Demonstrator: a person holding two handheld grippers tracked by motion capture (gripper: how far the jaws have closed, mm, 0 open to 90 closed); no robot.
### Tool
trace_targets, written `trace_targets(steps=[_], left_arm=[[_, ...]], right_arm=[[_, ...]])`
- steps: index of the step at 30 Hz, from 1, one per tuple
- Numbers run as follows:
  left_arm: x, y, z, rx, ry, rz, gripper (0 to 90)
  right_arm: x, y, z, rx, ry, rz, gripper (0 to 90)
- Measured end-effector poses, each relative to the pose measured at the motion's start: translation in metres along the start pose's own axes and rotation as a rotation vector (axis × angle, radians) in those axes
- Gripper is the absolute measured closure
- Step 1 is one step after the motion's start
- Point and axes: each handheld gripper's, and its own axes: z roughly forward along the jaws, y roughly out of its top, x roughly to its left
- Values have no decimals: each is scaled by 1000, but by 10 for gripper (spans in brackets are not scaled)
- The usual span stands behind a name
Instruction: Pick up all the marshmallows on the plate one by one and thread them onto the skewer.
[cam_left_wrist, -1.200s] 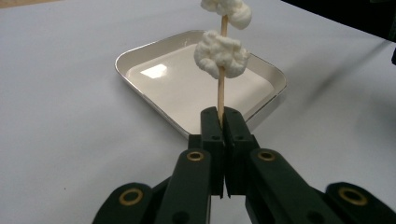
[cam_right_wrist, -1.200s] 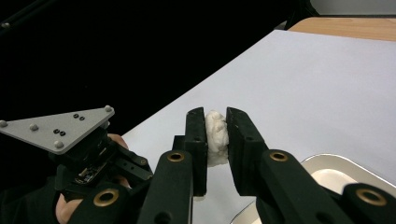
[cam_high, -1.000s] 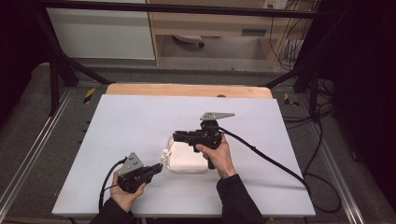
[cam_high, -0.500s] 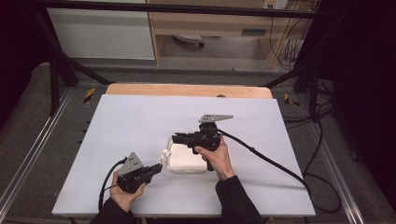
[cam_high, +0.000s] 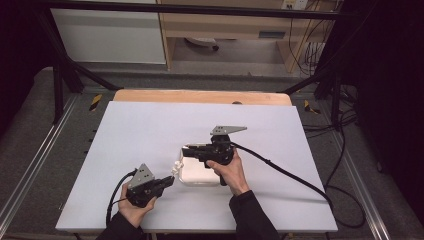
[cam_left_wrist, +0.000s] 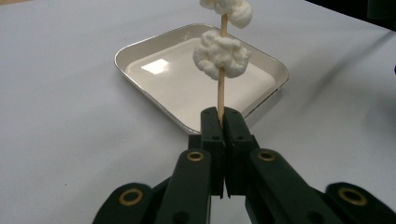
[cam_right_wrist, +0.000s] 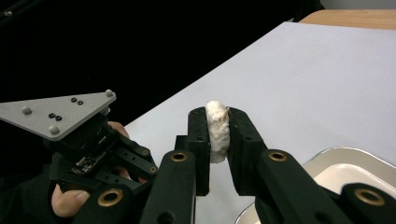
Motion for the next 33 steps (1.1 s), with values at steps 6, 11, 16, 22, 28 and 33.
trace_targets(steps=[6, 11, 16, 22, 28, 33], left_arm=[[0, 4, 1, -22, 18, -5, 887], [2, 2, 1, -14, 15, -8, 886], [2, 3, 1, -22, 7, -8, 885], [9, 1, 3, -4, 7, -66, 886], [8, 1, 3, -8, 8, -58, 885], [9, 2, 2, -12, 3, -59, 885]], right_arm=[[0, -12, 12, 37, 12, -5, 805], [-2, -14, 15, 36, -5, 5, 783], [0, -10, 9, 34, -49, -17, 627], [3, -10, 0, 12, -93, -51, 404], [-2, -15, -10, 52, -198, -98, 206], [-13, -23, -22, 109, -273, -118, 100]])
